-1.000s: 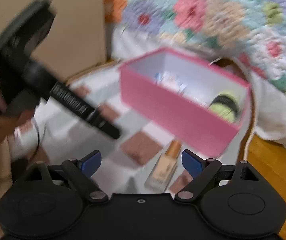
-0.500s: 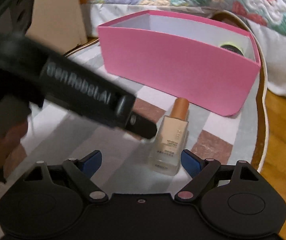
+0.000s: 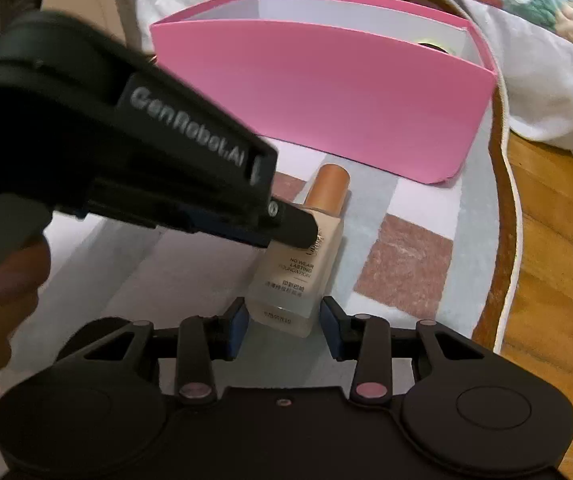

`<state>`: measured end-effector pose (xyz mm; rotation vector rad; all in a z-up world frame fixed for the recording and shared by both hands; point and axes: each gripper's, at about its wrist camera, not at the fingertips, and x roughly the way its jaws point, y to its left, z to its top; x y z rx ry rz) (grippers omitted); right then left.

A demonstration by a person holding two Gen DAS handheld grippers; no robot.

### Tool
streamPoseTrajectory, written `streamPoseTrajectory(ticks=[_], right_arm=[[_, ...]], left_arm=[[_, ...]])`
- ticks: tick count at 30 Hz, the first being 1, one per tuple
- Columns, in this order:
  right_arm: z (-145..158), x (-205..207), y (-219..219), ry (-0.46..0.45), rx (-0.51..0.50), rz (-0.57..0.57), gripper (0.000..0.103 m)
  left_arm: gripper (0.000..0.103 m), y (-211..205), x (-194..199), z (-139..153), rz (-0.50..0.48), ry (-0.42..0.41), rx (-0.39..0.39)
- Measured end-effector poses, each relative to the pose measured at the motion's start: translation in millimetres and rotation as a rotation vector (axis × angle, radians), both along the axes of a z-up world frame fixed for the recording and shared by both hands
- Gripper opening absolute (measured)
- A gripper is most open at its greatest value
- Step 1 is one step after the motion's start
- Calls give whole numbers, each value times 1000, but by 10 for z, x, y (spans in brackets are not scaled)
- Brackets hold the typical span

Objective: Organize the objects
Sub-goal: 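Close the left tool on the gold-capped foundation bottle and lift it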

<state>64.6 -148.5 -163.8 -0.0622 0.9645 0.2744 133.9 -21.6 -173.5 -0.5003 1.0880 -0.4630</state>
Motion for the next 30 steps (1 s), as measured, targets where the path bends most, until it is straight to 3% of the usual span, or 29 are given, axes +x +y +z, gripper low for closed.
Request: streamPoseTrajectory(ticks=[4, 8, 14, 20, 22, 24, 30], right_arm=[[11, -57, -40, 12, 24, 0, 45], [9, -32, 4, 10, 12, 9, 50], [31, -58, 58, 16, 6, -42, 46], [21, -15, -331, 107, 303, -196, 44], [-1, -40, -419, 116, 352, -220, 43], [-14, -39, -443, 100, 345, -209, 42], [-39, -198, -212, 7, 186, -103, 42]], left_arm=[[21, 62, -7, -45, 16, 61, -45], [21, 48, -15, -43, 12, 64, -35], [28, 29, -24, -55, 1, 88, -33], [38, 40, -11, -107, -4, 144, -58], [40, 39, -10, -135, 0, 159, -72], [40, 22, -18, -138, -7, 148, -65], [39, -11, -35, -141, -23, 113, -48]])
